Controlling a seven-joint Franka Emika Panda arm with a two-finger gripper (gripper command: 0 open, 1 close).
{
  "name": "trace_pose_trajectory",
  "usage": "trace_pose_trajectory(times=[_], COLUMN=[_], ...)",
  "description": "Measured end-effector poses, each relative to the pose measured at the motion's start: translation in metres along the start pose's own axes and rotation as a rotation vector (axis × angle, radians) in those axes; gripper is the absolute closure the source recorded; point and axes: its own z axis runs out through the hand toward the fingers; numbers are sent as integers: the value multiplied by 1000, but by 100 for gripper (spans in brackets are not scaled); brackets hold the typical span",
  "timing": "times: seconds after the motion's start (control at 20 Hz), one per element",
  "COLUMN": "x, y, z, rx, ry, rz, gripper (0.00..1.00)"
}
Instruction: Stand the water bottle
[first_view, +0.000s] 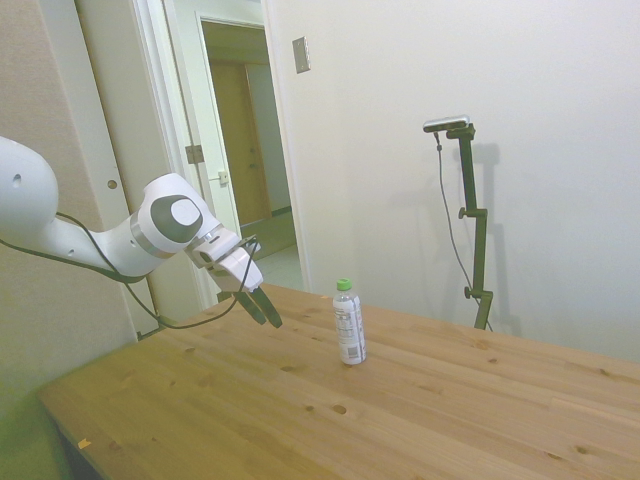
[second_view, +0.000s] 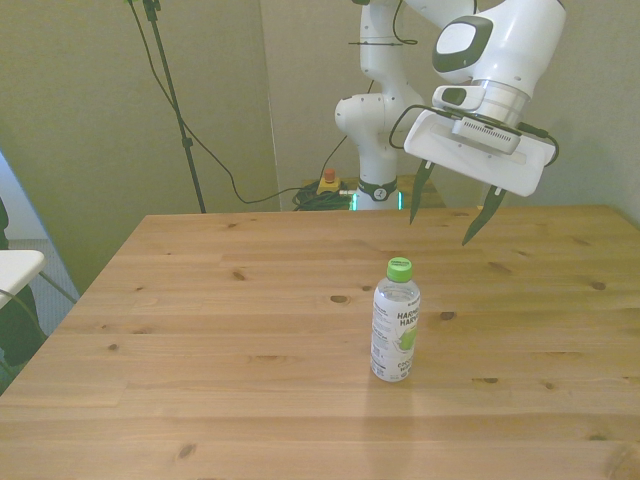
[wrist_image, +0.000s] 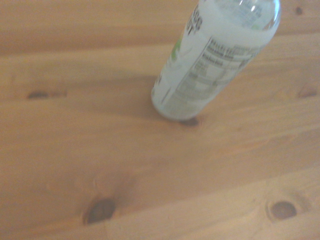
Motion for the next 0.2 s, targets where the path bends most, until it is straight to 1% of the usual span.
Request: trace_pose_trajectory(times=[0.2], x=[-5], y=[20], z=[-7], rx=[-64], ry=[-120], rz=[-146], gripper=[0])
